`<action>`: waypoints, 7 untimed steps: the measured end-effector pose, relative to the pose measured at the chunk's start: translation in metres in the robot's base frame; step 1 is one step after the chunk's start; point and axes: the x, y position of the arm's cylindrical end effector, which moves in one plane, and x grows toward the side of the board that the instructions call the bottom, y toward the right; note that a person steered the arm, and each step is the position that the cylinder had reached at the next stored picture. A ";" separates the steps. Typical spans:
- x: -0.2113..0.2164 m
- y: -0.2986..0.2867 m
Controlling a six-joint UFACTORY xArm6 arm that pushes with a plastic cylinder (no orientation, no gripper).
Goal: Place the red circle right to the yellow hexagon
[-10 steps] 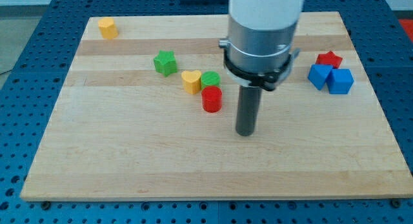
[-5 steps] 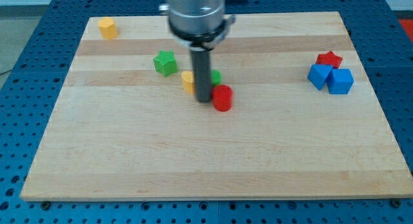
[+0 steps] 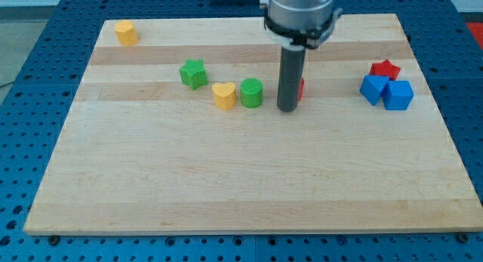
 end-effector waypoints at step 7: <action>-0.073 0.004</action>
